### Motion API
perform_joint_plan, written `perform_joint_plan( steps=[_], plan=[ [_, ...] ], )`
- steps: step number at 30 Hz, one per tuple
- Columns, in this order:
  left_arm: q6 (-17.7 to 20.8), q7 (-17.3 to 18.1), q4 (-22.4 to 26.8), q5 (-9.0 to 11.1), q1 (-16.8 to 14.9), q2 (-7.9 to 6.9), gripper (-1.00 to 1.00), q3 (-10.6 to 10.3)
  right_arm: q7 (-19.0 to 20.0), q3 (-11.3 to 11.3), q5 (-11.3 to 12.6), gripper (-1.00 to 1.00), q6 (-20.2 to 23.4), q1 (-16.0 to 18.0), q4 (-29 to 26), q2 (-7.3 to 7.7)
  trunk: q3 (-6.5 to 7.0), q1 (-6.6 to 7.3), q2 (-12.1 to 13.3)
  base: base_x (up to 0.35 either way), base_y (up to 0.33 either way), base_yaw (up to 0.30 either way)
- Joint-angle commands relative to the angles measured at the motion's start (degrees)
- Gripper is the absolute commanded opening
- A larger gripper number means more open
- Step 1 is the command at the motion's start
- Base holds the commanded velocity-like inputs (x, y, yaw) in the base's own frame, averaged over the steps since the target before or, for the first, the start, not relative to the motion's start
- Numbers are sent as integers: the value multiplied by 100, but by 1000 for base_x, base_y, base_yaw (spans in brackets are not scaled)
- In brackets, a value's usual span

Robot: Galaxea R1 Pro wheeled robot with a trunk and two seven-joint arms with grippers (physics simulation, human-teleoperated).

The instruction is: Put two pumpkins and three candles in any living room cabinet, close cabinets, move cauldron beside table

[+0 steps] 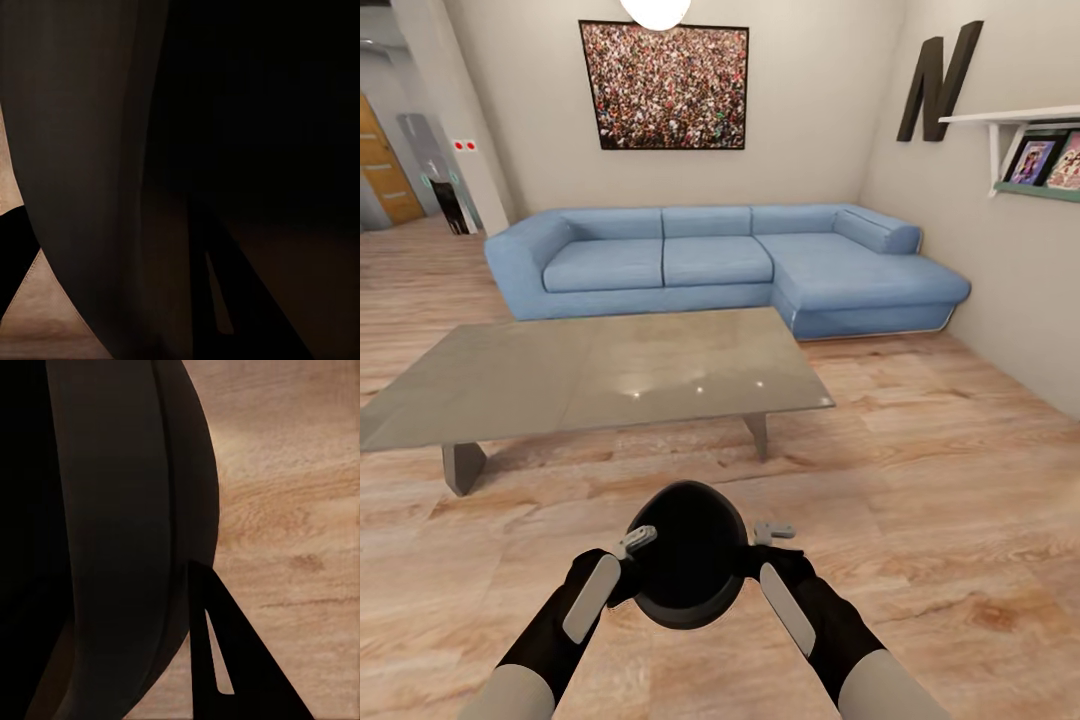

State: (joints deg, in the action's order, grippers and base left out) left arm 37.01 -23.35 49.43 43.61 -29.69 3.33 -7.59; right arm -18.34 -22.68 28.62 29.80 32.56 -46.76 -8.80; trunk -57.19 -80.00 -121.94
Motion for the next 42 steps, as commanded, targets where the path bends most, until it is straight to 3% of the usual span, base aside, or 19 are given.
perform_joint_plan(
  steps=[1, 20, 28, 42],
  plan=[
    [201, -82, 5, -69, -2, -149, -100, -67, 111, -52, 240, -100, -27, 10, -97, 9, -3, -2, -2, 279, 4, 203],
    [201, -82, 5, -65, -2, -149, -100, -67, 111, -61, 240, -100, -25, 10, -211, 13, 5, -2, -2, 278, 0, 68],
    [201, -107, 14, -72, -2, -146, -100, -59, 111, -61, 240, -100, -25, 12, -211, 18, 5, -2, -2, 58, 0, 1],
    [201, -117, 14, -72, -2, -144, -100, -57, 120, -61, 240, -100, -21, 9, -211, 18, -246, -309, -564, 0, 0, 0]
  ],
)
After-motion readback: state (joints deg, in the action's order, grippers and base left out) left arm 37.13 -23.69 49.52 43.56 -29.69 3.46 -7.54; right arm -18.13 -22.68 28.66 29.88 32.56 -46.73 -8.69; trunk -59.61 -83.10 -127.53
